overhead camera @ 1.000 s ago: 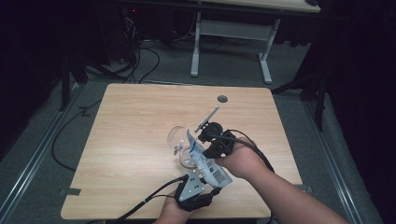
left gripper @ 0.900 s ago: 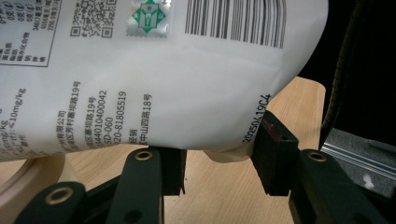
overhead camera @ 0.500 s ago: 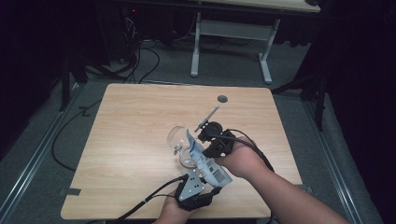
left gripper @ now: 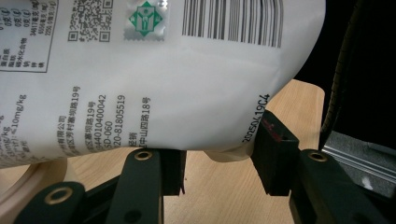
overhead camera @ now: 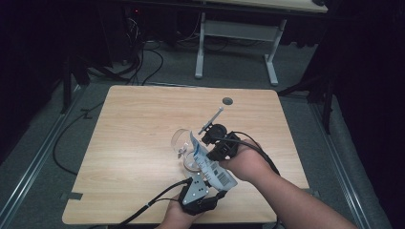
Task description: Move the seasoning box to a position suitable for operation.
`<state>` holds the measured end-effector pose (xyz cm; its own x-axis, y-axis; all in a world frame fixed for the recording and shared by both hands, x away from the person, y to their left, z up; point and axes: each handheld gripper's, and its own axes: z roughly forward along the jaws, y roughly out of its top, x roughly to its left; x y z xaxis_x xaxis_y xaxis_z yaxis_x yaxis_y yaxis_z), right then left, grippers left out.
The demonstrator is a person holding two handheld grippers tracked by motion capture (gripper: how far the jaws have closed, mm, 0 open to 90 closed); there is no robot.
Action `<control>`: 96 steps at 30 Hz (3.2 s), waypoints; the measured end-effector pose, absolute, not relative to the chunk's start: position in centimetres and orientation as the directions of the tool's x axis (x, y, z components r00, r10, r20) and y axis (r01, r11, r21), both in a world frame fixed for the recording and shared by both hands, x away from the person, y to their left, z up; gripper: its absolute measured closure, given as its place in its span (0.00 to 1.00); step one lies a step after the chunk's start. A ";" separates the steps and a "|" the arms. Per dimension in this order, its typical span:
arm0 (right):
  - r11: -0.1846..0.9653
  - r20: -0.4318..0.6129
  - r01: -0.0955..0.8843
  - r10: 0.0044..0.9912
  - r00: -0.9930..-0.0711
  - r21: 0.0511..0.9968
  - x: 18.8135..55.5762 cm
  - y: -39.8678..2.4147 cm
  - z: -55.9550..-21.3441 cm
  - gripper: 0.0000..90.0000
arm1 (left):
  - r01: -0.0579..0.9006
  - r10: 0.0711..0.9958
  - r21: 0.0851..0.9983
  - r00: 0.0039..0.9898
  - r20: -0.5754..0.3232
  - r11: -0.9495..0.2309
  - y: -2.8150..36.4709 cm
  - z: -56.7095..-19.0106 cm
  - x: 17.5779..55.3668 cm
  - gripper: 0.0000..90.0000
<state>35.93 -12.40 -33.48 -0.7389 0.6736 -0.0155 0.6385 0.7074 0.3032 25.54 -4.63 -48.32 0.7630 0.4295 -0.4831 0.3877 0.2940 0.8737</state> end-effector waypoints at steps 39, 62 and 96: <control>0.714 -0.025 0.628 0.666 -0.745 0.310 35.6 -12.2 -33.2 1.00 | 0.379 0.423 0.876 0.770 -0.477 0.298 -4.7 -47.9 25.2 0.66; 0.720 -0.035 0.622 0.662 -0.749 0.308 35.7 -11.9 -32.9 1.00 | 0.375 0.422 0.873 0.769 -0.480 0.311 -4.5 -47.7 25.3 0.66; 0.725 -0.037 0.616 0.656 -0.753 0.309 35.8 -11.7 -32.9 1.00 | 0.375 0.424 0.872 0.766 -0.483 0.315 -4.5 -47.6 25.4 0.65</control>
